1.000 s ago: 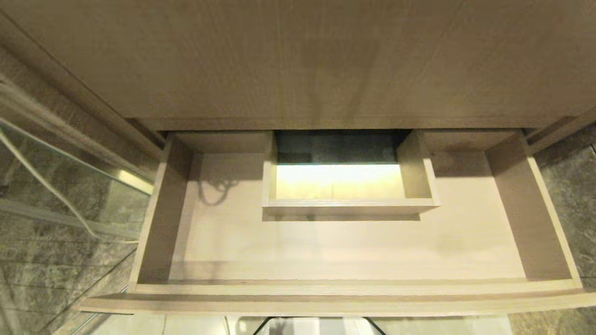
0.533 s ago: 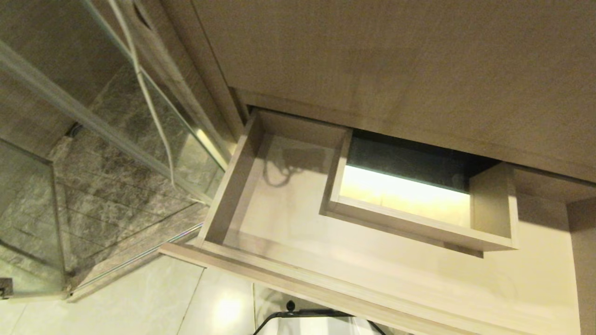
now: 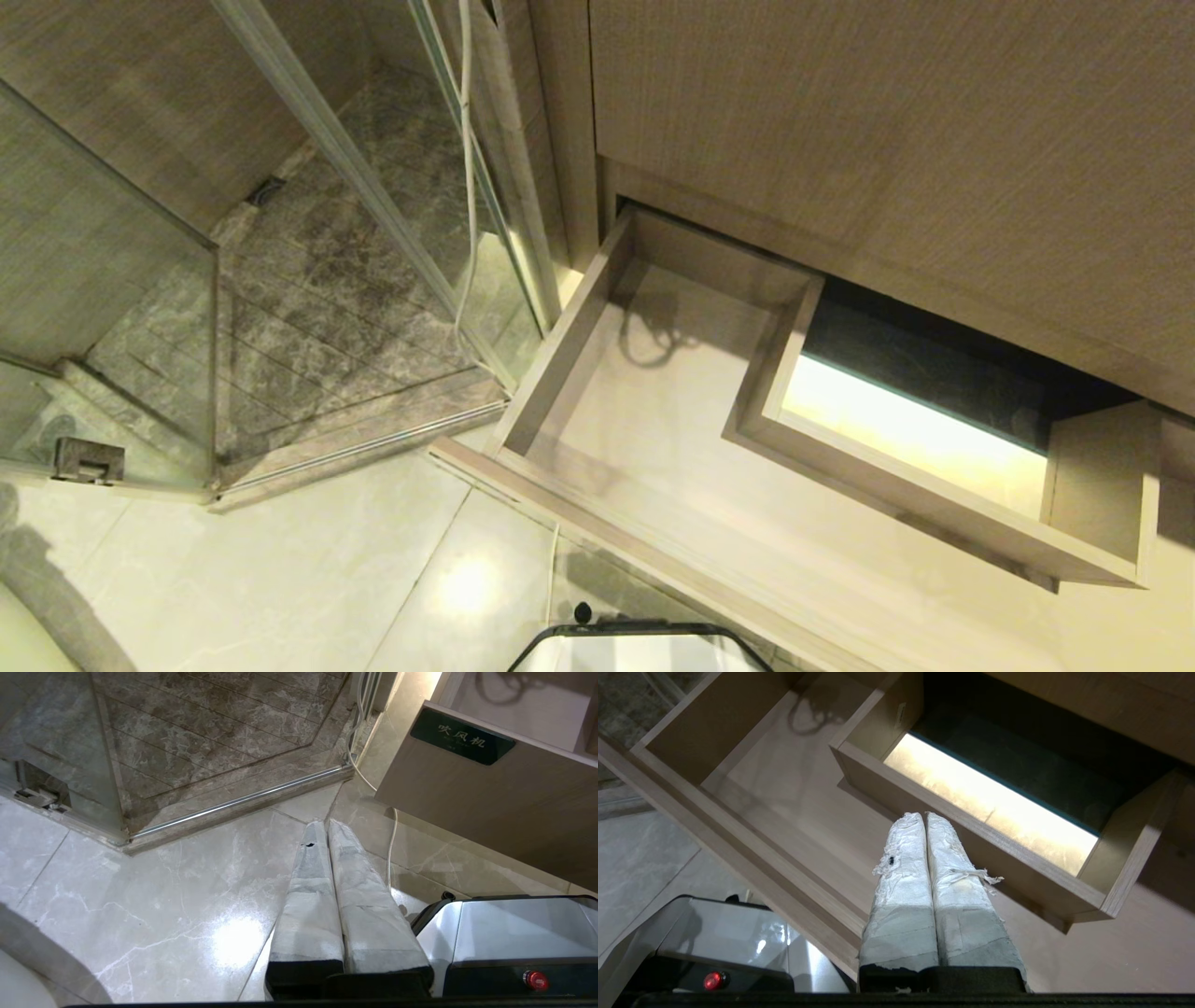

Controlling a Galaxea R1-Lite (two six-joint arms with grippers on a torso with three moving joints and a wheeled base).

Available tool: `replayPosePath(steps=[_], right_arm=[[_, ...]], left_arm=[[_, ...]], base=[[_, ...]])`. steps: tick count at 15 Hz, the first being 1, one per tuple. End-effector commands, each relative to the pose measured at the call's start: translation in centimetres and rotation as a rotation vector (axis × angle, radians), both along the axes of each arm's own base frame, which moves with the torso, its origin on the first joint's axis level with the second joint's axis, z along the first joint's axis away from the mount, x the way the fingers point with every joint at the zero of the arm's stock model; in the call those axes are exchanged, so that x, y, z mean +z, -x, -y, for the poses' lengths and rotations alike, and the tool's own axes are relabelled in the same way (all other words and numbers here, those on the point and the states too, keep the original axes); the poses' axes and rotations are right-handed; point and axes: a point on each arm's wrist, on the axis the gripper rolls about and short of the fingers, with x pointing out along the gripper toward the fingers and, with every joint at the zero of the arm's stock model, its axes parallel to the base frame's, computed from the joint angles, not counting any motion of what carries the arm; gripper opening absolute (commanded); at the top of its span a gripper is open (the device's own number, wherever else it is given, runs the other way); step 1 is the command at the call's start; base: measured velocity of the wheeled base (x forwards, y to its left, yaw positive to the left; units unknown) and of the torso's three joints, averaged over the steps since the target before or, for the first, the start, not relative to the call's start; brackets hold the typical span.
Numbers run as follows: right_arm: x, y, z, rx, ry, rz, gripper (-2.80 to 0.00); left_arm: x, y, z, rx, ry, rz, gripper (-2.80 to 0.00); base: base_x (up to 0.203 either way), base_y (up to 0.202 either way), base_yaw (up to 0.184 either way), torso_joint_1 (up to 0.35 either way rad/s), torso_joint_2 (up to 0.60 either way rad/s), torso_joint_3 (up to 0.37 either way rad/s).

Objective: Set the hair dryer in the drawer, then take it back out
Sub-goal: Pick up the hairdryer

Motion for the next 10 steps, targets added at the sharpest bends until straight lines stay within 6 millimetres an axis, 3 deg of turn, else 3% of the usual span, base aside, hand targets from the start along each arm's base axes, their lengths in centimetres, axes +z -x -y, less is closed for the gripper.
replayPosePath(steps=[1,7,10], right_arm=[[-1.18,-0.03,-0.01,0.002,-0.006,0.0,-2.8],[-1.18,-0.03,-0.01,0.002,-0.003,0.0,-2.8],[-1.18,-0.03,-0.01,0.001,-0.002,0.0,-2.8]], left_arm=[[-0.01,0.0,0.0,0.0,0.0,-0.001,-2.8],[-0.01,0.0,0.0,0.0,0.0,-0.001,-2.8],[-0.05,-0.01,0.0,-0.001,0.0,-0.002,-2.8]], base=[[0.0,0.0,0.0,0.0,0.0,0.0],[0.0,0.0,0.0,0.009,0.0,-0.004],[0.002,-0.01,0.041,0.211,-0.35,-0.134]])
